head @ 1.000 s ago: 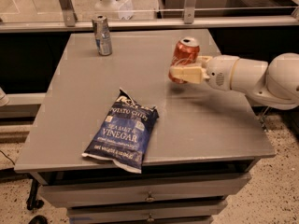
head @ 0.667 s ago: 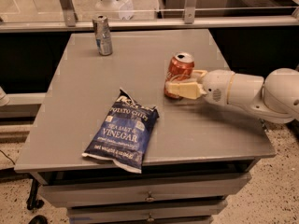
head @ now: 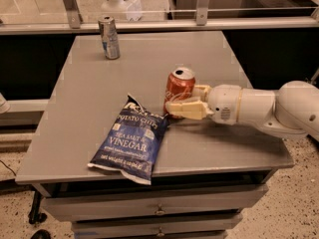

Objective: Move coke can near blue chip bag

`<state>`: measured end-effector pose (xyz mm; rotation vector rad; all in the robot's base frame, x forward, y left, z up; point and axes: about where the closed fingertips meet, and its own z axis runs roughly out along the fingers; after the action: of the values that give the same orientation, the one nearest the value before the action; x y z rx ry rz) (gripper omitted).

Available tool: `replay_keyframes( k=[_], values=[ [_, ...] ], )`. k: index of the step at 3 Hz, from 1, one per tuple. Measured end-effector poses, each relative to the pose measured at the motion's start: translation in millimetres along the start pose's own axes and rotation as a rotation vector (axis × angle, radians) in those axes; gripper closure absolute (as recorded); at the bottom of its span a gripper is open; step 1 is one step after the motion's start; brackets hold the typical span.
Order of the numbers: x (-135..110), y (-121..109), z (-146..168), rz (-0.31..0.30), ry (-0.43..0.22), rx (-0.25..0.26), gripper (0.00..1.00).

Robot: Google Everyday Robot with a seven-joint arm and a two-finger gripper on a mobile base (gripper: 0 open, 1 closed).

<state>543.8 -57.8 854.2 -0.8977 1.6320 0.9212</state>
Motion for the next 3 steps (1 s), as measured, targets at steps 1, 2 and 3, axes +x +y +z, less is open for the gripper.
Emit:
replay_keyframes(
  k=[1,2,3],
  values=[
    [3,19,3,-0.011,0.018,-0.062,0.83],
    [7,29,3,-0.022,0.037,-0.114,0.59],
    [10,30,1,-0.031,0.051,-0.150,0.36]
  ],
)
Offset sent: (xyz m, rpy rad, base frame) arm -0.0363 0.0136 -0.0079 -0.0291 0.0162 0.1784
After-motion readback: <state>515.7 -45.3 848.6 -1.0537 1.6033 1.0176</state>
